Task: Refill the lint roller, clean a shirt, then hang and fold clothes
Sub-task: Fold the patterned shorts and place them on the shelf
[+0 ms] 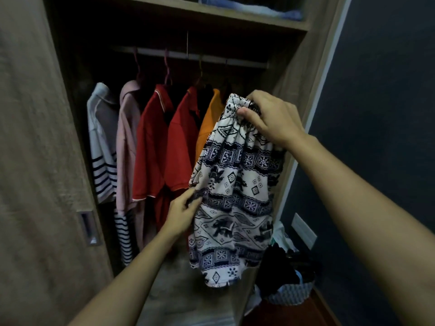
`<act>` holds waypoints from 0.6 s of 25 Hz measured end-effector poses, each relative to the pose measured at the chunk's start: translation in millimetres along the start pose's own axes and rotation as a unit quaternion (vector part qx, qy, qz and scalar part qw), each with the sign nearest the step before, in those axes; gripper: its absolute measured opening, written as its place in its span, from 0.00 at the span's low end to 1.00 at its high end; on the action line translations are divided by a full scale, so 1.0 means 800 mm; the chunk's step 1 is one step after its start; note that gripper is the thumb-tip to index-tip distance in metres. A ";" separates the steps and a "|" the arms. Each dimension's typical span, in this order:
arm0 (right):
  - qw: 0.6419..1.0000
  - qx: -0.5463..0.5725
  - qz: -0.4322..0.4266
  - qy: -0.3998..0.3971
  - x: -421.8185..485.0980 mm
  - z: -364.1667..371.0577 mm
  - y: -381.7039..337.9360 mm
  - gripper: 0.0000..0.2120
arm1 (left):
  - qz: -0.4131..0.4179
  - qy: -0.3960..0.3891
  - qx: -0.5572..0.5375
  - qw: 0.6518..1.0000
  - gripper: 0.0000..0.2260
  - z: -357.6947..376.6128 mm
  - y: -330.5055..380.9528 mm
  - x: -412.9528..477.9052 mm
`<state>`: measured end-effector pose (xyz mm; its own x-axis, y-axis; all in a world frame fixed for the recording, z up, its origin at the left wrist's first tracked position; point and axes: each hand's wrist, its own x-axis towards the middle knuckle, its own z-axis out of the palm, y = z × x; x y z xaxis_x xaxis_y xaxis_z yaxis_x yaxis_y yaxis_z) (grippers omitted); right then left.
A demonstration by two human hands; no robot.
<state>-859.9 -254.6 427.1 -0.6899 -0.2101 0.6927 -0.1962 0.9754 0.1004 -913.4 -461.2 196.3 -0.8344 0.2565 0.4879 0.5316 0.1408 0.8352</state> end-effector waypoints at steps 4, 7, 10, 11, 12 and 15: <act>1.000 0.009 0.015 0.001 0.003 0.003 0.001 0.23 | -0.017 -0.009 0.051 0.999 0.07 -0.011 -0.002 -0.021; 1.000 0.019 0.012 0.012 0.011 0.004 -0.004 0.22 | 0.020 -0.067 0.111 0.991 0.08 -0.014 -0.016 -0.031; 1.000 0.022 0.003 0.021 0.020 0.001 -0.010 0.23 | 0.008 -0.181 0.161 0.970 0.08 -0.013 -0.034 -0.038; 0.999 0.026 0.007 0.027 0.022 -0.001 -0.009 0.22 | -0.009 -0.224 0.177 0.959 0.09 -0.013 -0.041 -0.041; 0.999 0.029 0.014 0.033 0.023 -0.003 -0.007 0.22 | -0.027 -0.249 0.182 0.951 0.10 -0.013 -0.050 -0.045; 0.998 0.032 0.038 0.046 0.021 -0.010 0.005 0.22 | -0.073 -0.230 0.166 0.956 0.08 -0.015 -0.067 -0.055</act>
<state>-866.5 -254.0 445.1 -0.6381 -0.1265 0.7595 -0.1916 0.9815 0.0024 -906.9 -491.5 133.2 -0.7914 0.5937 0.1456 0.4954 0.4833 0.7218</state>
